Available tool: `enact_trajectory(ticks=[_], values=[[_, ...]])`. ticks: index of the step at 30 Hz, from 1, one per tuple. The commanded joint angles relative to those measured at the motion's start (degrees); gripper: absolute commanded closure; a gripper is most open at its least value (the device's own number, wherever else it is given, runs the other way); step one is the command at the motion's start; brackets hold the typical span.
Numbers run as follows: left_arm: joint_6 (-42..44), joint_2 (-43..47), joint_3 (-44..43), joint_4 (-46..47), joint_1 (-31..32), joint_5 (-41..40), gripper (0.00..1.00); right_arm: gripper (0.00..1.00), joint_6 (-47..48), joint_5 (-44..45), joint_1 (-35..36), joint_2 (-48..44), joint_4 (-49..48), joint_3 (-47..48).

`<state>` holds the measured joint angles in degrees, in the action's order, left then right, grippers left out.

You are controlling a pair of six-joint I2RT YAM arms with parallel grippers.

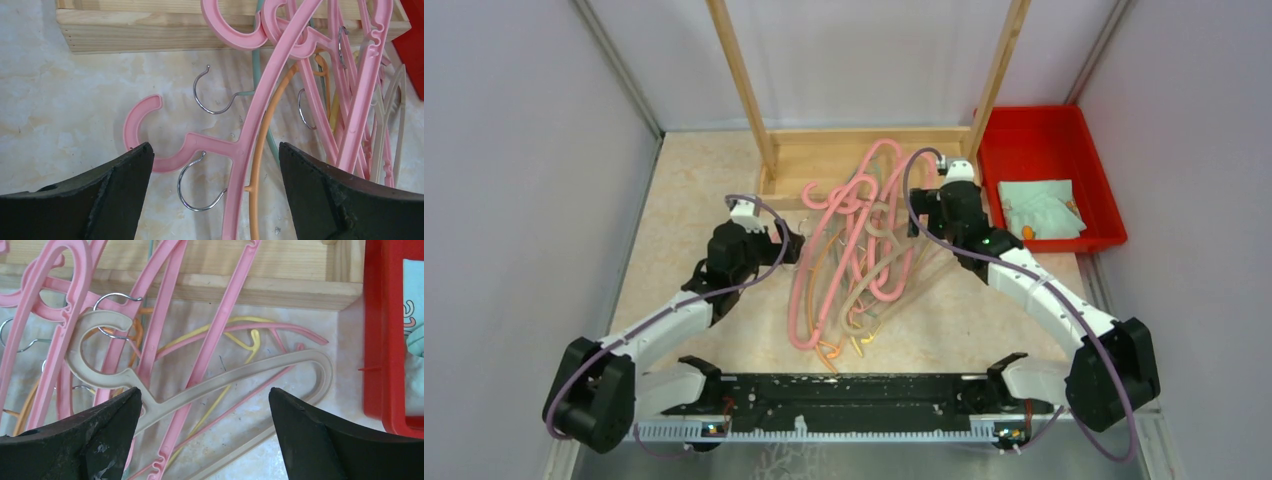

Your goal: Organize the hangers

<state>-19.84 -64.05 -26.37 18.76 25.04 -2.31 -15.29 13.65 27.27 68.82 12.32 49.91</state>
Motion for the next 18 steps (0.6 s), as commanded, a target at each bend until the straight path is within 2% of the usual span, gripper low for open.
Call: enact_trajectory(ticks=[1, 7, 13, 18], values=[[-0.61, 1.82, 0.28, -0.78, 0.6, 1.07, 0.0, 0.01, -0.44, 2.79, 0.68, -1.6, -0.82, 1.96], [-1.76, 4.54, 1.87, -1.98, 2.38, 1.53, 0.0, 0.01, 2.07, 2.09, 0.69, -7.24, -7.05, -3.82], [-4.11, 9.14, 3.4, -6.29, 6.94, -0.54, 0.0, 0.03, 2.53, 1.17, 0.7, -5.46, -6.16, -3.36], [-7.41, 12.0, 7.67, -7.92, 10.42, -4.37, 0.02, 0.14, 1.25, 0.34, 0.69, -4.76, -7.2, -4.38]])
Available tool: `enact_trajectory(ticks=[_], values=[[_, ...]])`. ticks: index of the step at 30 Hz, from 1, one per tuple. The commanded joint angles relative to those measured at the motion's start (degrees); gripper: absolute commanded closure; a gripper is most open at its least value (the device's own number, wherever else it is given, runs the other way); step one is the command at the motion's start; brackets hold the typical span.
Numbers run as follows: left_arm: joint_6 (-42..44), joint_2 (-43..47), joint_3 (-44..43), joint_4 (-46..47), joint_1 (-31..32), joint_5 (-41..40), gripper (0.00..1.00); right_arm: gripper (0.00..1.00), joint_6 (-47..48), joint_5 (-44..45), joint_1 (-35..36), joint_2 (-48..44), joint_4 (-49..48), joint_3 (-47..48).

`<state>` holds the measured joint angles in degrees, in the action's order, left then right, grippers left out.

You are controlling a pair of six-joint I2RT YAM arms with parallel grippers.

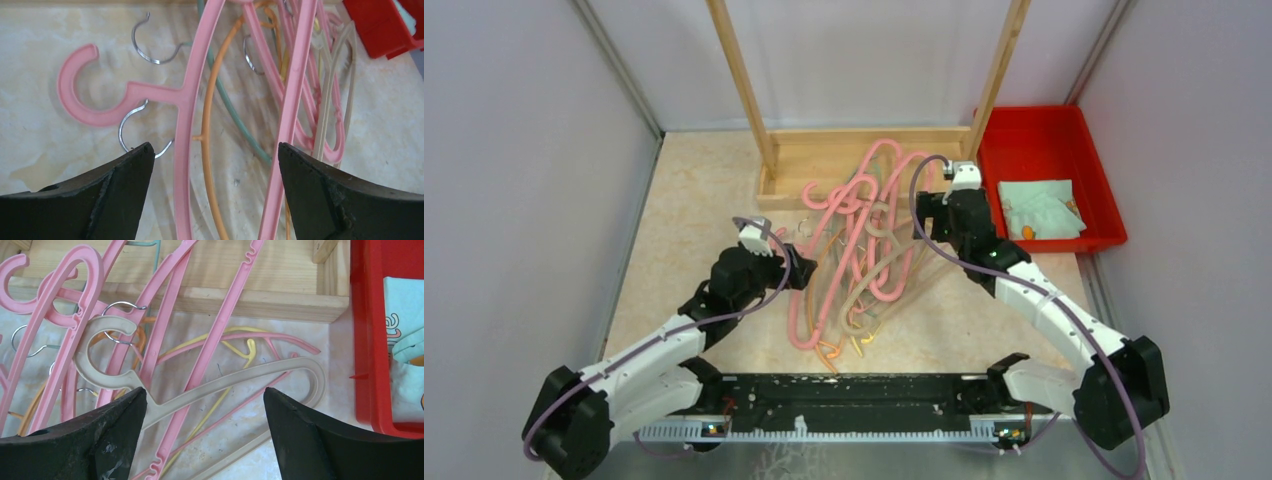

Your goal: Organize the hangers

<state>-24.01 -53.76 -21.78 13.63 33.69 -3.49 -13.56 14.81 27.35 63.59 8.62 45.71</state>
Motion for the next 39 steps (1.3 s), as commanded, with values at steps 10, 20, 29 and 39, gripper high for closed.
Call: enact_trajectory(ticks=[10, 20, 29, 39], values=[[-8.54, 2.45, 8.53, -5.06, 3.31, -11.43, 0.15, 0.2, -0.76, -0.35, 0.6, 1.11, -2.85, -0.01], [-9.43, -6.11, 8.68, 0.7, 3.31, -9.41, 0.27, 0.2, -0.85, 0.65, 0.61, 1.27, -1.92, -0.17], [-7.57, -6.75, 11.15, 7.38, 3.31, -7.04, 0.4, 0.21, -1.11, 0.16, 0.6, 1.63, -2.0, -0.41], [-6.73, -9.3, 13.06, 13.74, 3.31, -5.22, 0.81, 0.22, -1.03, 0.83, 0.6, 0.96, -1.11, -0.12]])
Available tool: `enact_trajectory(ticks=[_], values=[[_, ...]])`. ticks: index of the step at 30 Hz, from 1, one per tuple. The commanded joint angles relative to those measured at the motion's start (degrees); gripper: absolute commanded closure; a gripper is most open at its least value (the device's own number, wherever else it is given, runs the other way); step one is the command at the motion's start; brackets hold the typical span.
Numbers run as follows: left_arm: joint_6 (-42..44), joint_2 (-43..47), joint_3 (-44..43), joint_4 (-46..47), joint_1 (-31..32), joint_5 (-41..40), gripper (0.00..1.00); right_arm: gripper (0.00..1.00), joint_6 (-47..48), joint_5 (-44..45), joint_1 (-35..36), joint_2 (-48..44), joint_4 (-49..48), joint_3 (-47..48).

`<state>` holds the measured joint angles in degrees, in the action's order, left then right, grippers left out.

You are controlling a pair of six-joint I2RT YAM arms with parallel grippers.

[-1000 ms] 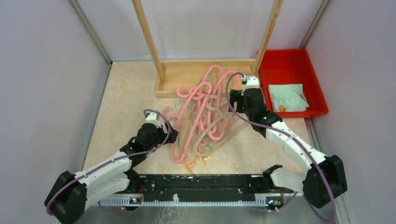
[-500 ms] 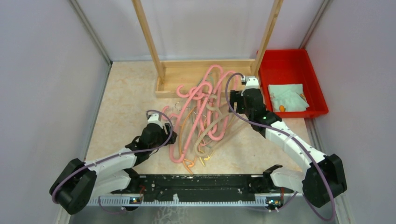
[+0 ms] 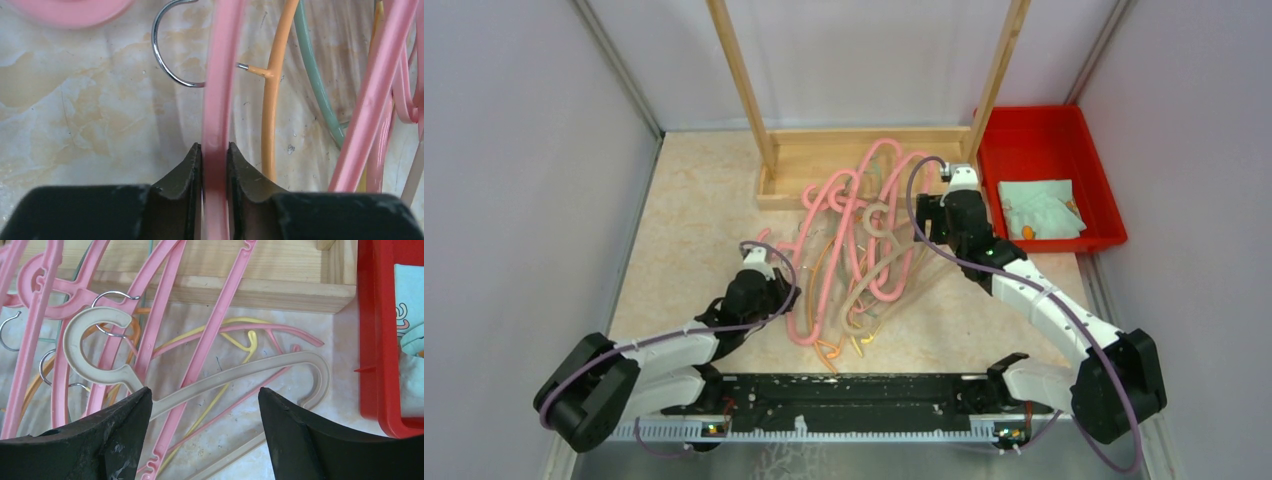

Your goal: Organize the hangers

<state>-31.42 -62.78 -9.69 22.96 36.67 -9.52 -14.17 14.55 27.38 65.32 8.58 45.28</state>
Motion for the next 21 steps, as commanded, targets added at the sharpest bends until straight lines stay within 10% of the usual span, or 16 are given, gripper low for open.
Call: enact_trajectory(ticks=[1, 3, 21], values=[[0.77, -0.25, 0.97, 4.53, 0.34, 0.86, 0.88, 0.22, -0.42, 1.15, 0.58, -0.86, -1.03, 0.29], [0.93, 0.08, 0.54, 4.13, 0.34, 1.01, 1.0, 0.22, -0.42, 1.27, 0.57, -0.98, -0.94, 0.25], [6.12, -0.48, -10.52, 8.82, 0.38, 13.31, 1.0, 0.24, -0.35, 3.28, 0.58, -1.38, -1.81, -0.8]])
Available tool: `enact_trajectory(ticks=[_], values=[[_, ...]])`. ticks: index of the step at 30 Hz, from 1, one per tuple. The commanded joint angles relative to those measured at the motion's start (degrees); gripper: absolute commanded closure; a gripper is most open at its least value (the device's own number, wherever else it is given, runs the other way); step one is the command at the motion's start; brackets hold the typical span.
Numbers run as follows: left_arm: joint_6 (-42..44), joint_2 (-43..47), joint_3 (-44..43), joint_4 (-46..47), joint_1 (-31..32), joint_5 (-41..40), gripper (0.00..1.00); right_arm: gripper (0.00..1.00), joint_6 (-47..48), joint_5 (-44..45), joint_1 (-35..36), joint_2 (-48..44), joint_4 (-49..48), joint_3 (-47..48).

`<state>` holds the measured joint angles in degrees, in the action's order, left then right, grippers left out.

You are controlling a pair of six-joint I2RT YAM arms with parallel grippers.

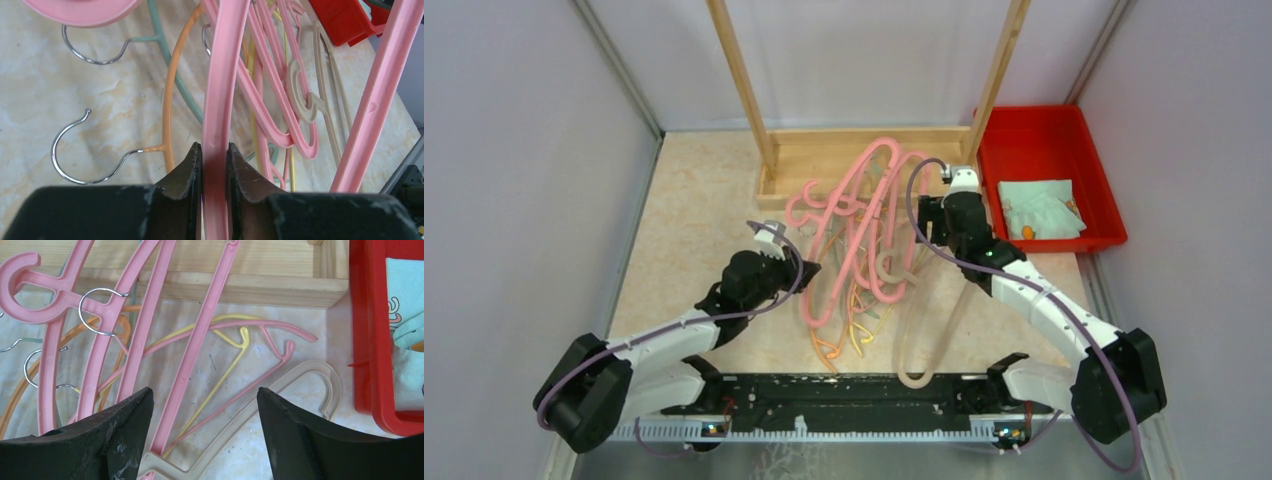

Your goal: Organize the hangers

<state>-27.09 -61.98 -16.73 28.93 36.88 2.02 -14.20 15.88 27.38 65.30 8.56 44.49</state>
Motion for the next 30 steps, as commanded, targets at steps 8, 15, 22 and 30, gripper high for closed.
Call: enact_trajectory(ticks=[8, 15, 22, 30], values=[[10.9, -2.87, -18.35, -9.89, 0.12, -8.18, 1.0, 0.24, 0.03, 3.92, 0.57, -1.68, -0.97, -0.25], [16.82, -7.35, -25.92, -14.75, 0.12, -16.8, 1.0, 0.25, -1.07, -5.96, 0.57, -4.48, -2.96, 2.09], [16.32, -12.49, -27.85, -17.23, 0.21, -22.36, 1.0, 0.29, -3.97, -17.32, 0.57, -7.68, -9.67, 4.42], [17.22, -14.41, -34.04, -19.16, 1.51, -24.1, 1.0, 0.3, -12.18, -28.9, 1.02, -0.42, -24.74, 3.11]])
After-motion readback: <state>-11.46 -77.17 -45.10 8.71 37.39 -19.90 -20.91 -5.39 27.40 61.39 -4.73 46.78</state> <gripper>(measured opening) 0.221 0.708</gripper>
